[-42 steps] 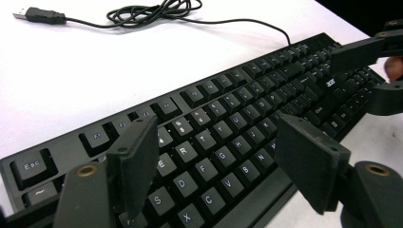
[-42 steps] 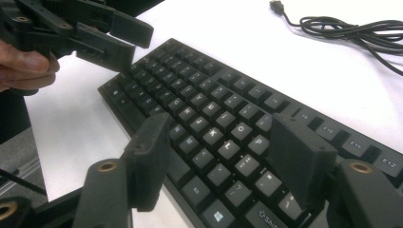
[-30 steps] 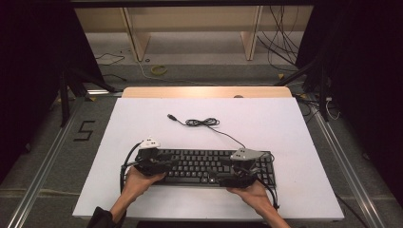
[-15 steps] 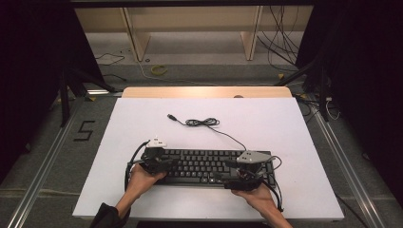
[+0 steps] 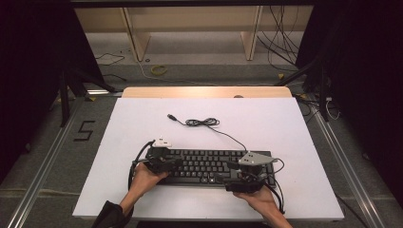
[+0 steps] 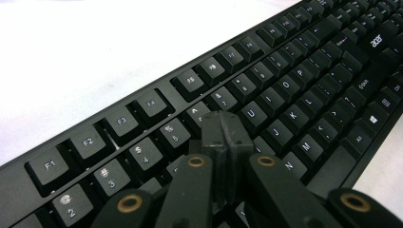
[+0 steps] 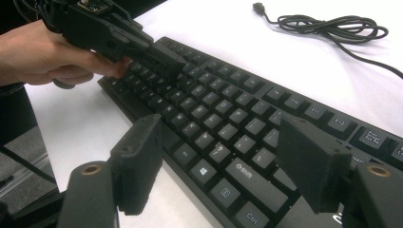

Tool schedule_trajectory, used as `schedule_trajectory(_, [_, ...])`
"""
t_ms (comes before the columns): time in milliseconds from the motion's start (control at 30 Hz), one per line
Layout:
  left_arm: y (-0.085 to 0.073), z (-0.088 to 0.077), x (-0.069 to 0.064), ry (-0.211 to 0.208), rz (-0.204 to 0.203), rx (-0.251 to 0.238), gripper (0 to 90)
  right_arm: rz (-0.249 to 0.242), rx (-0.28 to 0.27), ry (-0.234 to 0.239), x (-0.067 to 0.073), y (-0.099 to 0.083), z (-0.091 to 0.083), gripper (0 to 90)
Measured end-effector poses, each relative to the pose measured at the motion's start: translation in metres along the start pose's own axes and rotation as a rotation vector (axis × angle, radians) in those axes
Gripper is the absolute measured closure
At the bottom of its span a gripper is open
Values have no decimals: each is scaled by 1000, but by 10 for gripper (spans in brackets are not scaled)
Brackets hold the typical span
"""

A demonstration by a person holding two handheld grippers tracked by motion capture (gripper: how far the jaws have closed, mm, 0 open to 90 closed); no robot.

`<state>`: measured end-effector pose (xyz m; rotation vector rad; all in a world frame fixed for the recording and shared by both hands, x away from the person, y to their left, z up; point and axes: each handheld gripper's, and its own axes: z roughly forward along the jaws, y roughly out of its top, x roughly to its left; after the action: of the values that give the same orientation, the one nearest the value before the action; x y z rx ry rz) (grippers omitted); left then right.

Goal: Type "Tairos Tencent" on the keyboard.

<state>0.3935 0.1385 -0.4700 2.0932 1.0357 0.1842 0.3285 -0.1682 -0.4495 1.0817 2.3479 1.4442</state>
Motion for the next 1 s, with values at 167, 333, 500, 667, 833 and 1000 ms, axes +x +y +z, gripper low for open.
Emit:
schedule_trajectory(167, [0, 1, 0, 1, 3, 7, 894, 1, -1, 2, 0, -1, -1, 332])
schedule_trajectory(333, [-1, 3, 0, -1, 5, 13, 894, 1, -1, 2, 0, -1, -2, 332])
schedule_trajectory(500, [-3, 5, 0, 4, 9, 28, 894, -1, 2, 2, 1, -2, -1, 333])
schedule_trajectory(667, [-4, 5, 0, 6, 3, 23, 897, 0, 4, 3, 2, -2, -1, 333])
schedule_trajectory(833, [-3, 4, -1, 14, 10, 22, 894, -2, 5, 3, 2, -2, 0, 333])
schedule_trajectory(1000, [-1, 0, -3, 11, 5, 8, 864, 0, 4, 3, 1, -2, 0, 333])
